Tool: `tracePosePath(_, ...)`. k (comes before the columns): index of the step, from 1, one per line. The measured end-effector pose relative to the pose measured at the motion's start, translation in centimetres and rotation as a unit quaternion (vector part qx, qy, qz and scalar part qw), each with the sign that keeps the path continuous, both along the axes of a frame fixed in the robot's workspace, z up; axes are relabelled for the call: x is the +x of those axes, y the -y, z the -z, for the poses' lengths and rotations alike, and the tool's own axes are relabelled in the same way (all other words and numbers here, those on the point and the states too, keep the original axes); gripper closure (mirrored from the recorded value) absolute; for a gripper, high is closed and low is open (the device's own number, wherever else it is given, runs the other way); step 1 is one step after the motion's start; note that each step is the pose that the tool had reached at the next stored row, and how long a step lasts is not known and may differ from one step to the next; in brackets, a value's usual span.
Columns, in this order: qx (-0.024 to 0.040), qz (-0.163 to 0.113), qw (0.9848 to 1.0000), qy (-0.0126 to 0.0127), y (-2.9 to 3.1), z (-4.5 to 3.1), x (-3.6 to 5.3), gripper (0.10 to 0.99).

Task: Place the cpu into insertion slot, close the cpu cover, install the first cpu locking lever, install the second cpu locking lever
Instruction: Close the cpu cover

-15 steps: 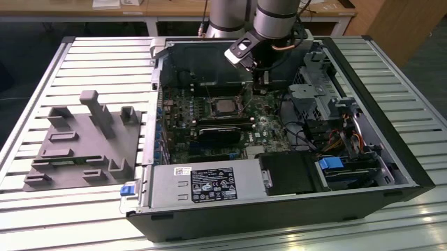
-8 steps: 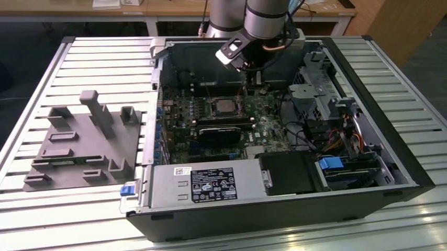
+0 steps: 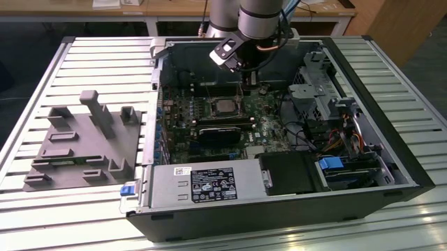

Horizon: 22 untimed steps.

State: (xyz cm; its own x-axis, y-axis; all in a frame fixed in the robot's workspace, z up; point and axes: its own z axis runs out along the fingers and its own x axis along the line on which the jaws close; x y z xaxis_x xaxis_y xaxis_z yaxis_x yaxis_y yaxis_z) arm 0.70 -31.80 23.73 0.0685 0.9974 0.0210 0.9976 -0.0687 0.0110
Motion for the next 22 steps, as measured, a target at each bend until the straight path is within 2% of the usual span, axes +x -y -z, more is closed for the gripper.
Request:
tracePosePath(4,0.0000,0.000,1.0000,0.0010,0.00,0.00,-0.39,0.980)
tracePosePath(9,0.0000,0.000,1.0000,0.0010,0.00,0.00,-0.59,0.980)
tracePosePath(16,0.0000,0.000,1.0000,0.0011,0.01,0.06,-1.48,0.980)
tracePosePath(22,0.0000,0.000,1.0000,0.0011,0.33,0.30,-1.90,0.980)
